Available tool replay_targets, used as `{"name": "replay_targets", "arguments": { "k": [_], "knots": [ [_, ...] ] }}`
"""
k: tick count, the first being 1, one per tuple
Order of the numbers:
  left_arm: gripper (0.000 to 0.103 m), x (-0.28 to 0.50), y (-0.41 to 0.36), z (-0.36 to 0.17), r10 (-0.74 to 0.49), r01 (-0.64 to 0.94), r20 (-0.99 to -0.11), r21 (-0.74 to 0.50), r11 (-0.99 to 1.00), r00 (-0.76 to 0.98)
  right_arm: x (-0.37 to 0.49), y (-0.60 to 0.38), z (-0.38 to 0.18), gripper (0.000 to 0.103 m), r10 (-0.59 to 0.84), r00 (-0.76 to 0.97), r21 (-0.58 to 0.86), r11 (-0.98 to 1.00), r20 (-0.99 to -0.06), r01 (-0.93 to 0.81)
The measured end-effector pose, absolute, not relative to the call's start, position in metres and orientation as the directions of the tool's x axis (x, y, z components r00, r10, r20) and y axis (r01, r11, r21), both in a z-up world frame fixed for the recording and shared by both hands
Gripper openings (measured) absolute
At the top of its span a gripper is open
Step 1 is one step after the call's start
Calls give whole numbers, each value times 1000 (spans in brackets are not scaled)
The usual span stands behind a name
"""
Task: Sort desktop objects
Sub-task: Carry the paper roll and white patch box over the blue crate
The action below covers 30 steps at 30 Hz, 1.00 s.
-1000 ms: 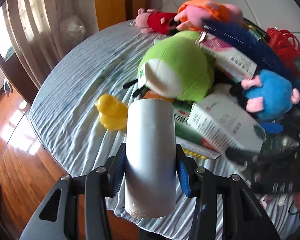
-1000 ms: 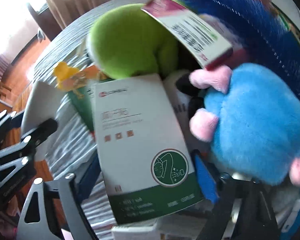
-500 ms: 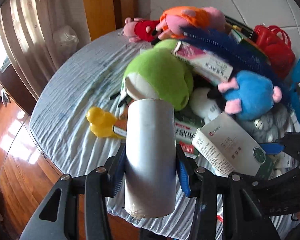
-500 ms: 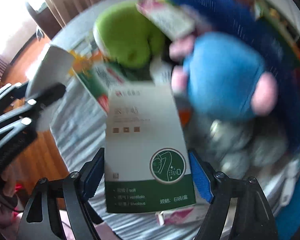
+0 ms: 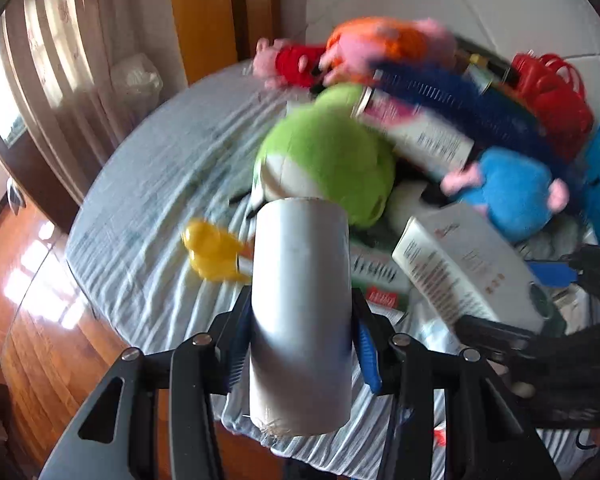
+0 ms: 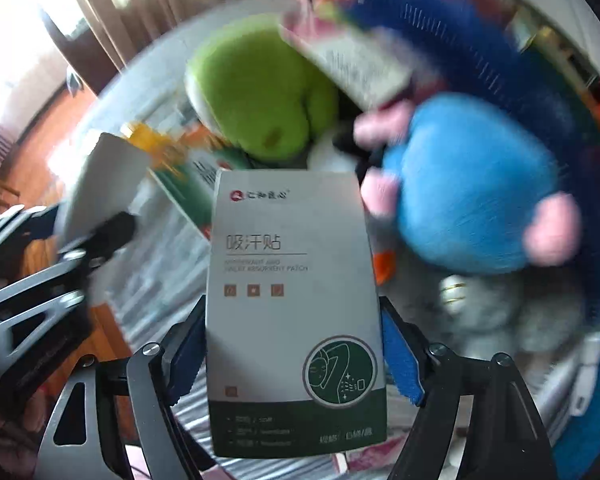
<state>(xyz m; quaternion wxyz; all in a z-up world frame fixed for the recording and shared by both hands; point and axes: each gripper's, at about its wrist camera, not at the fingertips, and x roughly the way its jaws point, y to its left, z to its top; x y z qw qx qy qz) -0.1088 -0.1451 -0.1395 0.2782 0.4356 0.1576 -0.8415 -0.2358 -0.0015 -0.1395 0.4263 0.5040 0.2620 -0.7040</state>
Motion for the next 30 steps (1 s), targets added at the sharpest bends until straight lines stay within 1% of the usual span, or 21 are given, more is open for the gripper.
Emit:
{"name": "replay_targets", "arguments": {
  "k": [3,7,9,12,15,17,21,24,27,30],
  "knots": [
    [45,-112,-136,-110,-357,583,-773,-20,-812,-525,-232,20,-84,78,-421,-225,26,-513,-879,858],
    [45,-128,-112,-59,-366,520,-690,-17,-854,-624,-233,47,-20,78,-490,-359,-21,-569,-794,822],
    [45,-137,-97,-37,-362,483,-649,-9,-875,-669,-231,68,13,78,-506,-445,-55,-613,-739,788],
    [45,-156,-61,2,-326,397,-574,1,-918,-752,-244,92,50,78,-492,-557,-91,-690,-669,718],
    [45,-175,-22,28,-258,300,-530,6,-954,-808,-247,152,89,78,-423,-682,-122,-792,-596,598],
    [45,-192,12,44,-192,220,-507,6,-976,-841,-253,189,103,78,-372,-737,-135,-840,-564,526],
    [45,-223,87,74,-70,71,-461,16,-997,-885,-260,283,134,78,-218,-836,-155,-929,-504,336],
    [45,-245,147,94,27,-40,-443,20,-999,-896,-270,343,146,78,-123,-865,-156,-962,-487,224],
    [45,-267,205,109,136,-155,-465,4,-988,-875,-282,408,153,78,-32,-865,-168,-977,-502,133],
    [45,-293,264,121,194,-238,-490,27,-971,-850,-297,458,155,78,30,-846,-191,-978,-532,85]
  ]
}}
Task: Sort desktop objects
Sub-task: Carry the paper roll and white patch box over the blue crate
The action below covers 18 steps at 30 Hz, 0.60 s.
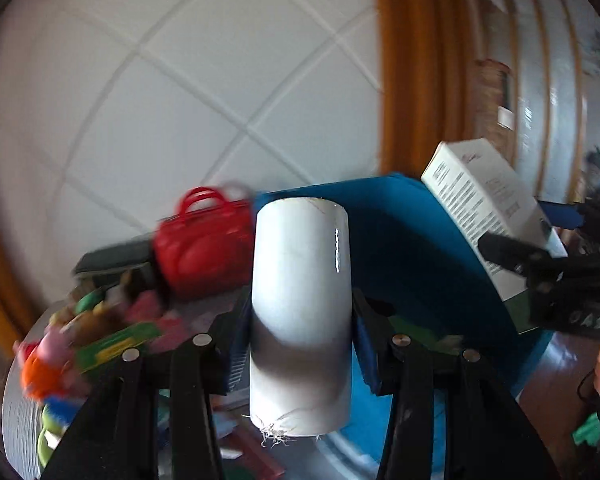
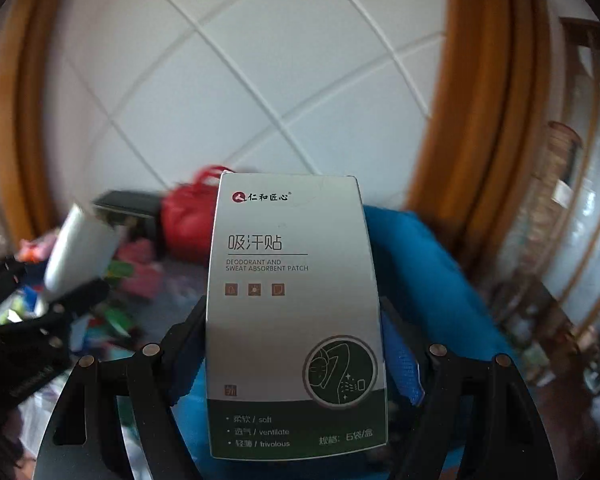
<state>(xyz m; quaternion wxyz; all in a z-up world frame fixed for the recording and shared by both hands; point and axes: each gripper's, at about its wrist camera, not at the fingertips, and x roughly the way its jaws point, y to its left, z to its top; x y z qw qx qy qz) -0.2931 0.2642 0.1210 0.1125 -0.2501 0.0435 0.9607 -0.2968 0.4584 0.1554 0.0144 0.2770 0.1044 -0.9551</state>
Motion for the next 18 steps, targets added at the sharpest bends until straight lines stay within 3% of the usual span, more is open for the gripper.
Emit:
{"name": "replay_targets", "arguments": {
  "k": [8,13,18],
  "knots": [
    [45,-396,368,107,282,-360,-750,-63,-931,-598,-393,552,134,78,76,-675,-200,-974,-734,108],
    [45,-463,416,59,180,-334,-902,-43,-942,-393,-437,591,86,78,64,-482,-160,-974,-874,160],
    [45,-489,427,-14,58,-299,-986,-8,-954,-158,-479,614,15,78,114,-211,-159,-964,-971,212]
  ]
}}
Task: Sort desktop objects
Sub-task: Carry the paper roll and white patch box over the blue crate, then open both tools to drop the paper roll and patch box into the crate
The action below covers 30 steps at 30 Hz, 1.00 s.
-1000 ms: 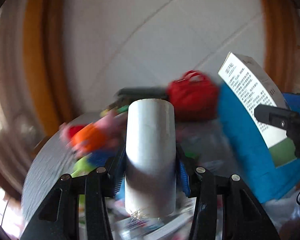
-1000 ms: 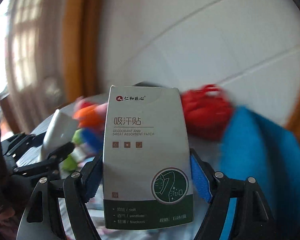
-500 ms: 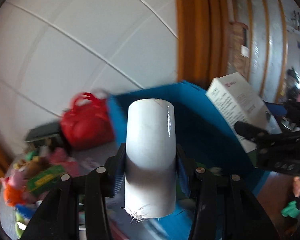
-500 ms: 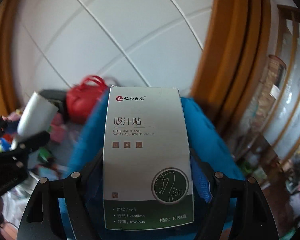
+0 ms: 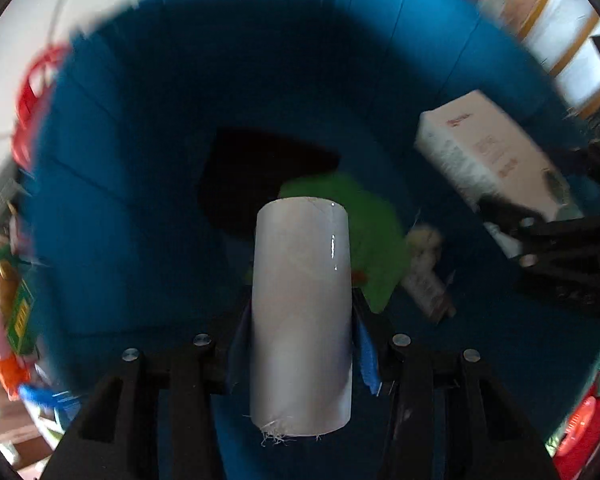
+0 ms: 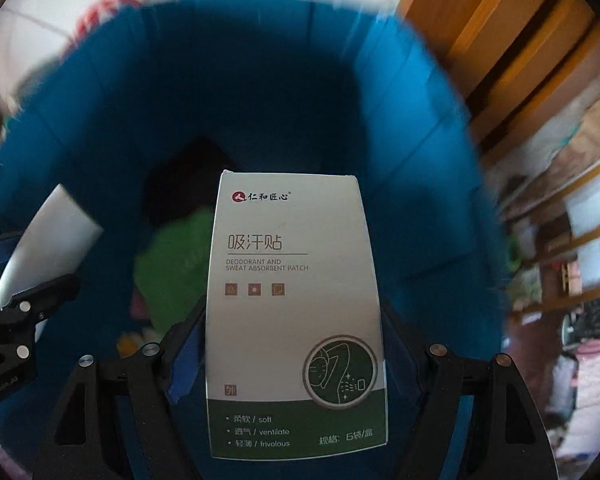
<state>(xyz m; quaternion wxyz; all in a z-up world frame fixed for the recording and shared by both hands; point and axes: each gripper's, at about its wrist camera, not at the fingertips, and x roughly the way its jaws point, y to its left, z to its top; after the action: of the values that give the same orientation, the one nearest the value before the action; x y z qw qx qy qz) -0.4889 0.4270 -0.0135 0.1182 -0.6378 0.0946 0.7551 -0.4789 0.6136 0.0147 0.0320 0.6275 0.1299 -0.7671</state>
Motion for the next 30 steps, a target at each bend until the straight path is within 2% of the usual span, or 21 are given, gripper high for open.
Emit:
{"name": "replay_targets", "arguments": {
  "k": [4,12,19,25,26,28,30],
  "knots": [
    [45,-494,433,-61,-23,-300,-999,34,-954,-39,-487,622,-34,78,138,-32,-142,-960,-990,241],
    [45,-485,448,-98,-24,-312,-992,-16,-950,123,-485,628,-111,79,165,254,-77,-943,-953,322],
    [46,-472,461,-101,-7,-354,-986,-53,-934,166,-482,622,-139,79,144,345,-22,-942,-927,335],
    [46,-466,465,-106,-21,-366,-983,-49,-929,184,-474,618,-143,80,61,422,71,-954,-904,292],
    [46,-465,465,-105,-22,-364,-983,-46,-930,182,-472,618,-143,82,55,429,78,-955,-902,287],
    [46,-463,465,-106,-24,-365,-983,-46,-930,184,-469,619,-142,95,50,447,89,-954,-893,285],
    [46,-461,464,-107,-28,-362,-982,-42,-931,185,-464,618,-140,96,58,453,87,-952,-890,293]
  ]
}}
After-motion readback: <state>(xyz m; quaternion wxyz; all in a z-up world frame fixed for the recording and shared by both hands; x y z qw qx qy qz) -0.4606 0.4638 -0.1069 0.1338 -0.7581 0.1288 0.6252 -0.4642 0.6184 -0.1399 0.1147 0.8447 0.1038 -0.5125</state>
